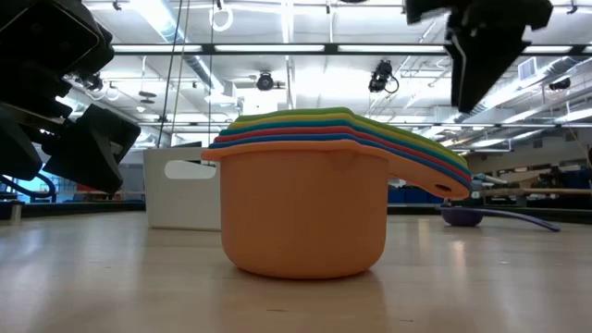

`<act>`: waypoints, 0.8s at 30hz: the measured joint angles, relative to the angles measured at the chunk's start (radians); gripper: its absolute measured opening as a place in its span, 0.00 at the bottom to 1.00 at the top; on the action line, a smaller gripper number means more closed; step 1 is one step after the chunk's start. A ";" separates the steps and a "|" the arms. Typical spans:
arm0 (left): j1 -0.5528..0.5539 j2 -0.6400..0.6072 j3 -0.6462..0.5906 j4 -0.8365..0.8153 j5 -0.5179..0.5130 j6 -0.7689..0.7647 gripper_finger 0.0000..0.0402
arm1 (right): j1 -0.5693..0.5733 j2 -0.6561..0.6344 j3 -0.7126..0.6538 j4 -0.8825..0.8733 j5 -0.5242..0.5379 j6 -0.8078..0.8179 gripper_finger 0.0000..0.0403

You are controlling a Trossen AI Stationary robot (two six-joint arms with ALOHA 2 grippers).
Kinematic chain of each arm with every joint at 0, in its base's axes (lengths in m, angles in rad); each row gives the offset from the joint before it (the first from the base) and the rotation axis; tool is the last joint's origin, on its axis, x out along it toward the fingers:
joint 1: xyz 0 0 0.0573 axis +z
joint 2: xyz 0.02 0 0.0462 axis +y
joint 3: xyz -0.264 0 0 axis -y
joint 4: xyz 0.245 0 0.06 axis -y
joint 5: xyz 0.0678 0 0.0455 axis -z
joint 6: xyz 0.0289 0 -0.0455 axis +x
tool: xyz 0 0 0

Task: Nest measuring cups in basket
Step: Stack the dark blue measuring cup into the green measuring cup

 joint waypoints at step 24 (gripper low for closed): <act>-0.025 -0.326 0.000 -0.306 -0.018 0.081 0.58 | -0.181 -0.218 -0.537 0.364 -0.062 0.137 0.81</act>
